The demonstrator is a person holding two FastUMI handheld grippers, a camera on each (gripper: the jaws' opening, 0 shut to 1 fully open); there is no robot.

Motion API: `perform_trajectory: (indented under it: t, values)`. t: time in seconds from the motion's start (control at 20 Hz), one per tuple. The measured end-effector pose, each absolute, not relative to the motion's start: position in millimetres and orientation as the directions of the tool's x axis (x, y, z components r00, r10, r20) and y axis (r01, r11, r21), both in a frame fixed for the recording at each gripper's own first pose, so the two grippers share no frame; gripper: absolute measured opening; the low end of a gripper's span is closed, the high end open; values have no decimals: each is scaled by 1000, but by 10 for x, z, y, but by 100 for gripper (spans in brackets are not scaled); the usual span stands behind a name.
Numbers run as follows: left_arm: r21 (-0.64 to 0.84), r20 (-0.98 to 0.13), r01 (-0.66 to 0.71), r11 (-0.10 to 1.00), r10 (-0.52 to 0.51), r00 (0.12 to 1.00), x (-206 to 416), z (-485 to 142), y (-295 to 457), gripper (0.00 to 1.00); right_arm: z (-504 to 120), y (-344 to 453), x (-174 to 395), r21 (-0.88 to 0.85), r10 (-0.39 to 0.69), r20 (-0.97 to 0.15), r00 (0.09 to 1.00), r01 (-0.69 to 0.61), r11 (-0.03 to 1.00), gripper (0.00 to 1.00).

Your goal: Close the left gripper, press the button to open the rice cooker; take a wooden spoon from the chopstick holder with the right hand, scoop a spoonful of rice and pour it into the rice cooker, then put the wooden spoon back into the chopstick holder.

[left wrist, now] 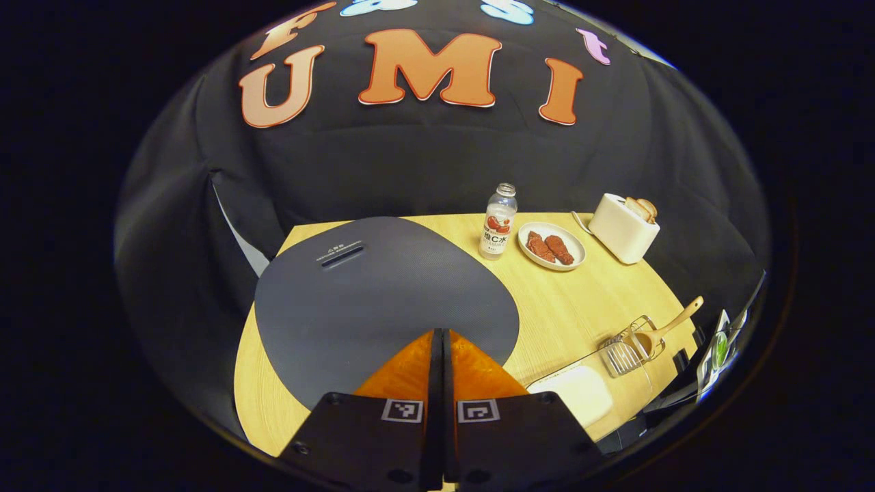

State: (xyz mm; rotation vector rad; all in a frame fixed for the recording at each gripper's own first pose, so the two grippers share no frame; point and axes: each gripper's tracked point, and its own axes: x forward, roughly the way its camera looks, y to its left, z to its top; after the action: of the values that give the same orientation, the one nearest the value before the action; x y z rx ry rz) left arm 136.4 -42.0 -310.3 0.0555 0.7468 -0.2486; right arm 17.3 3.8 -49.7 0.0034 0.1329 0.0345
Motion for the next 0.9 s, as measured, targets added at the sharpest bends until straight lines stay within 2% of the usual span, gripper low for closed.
perform_trajectory:
  t: [0.25,0.45,0.7,0.75,0.9]
  values:
    - [-3,-654,226,974,-173,737,1383,-2889,-413,5,-443,81,163,11,49,-116,992,-48,999,95]
    - [142,-401,166,976,-97,911,1546,-1760,-285,5,-443,101,188,37,55,-94,994,-51,998,95]
    - [32,-226,118,992,-108,968,1176,-713,-193,4,-575,174,232,126,82,-83,993,-71,989,95]
    - [21,-199,109,994,-102,975,1126,-611,-141,7,-608,187,250,142,87,-85,993,-74,987,95]
    - [3,-135,49,999,-48,990,931,-267,99,5,-773,180,315,179,93,-96,991,-75,981,95]
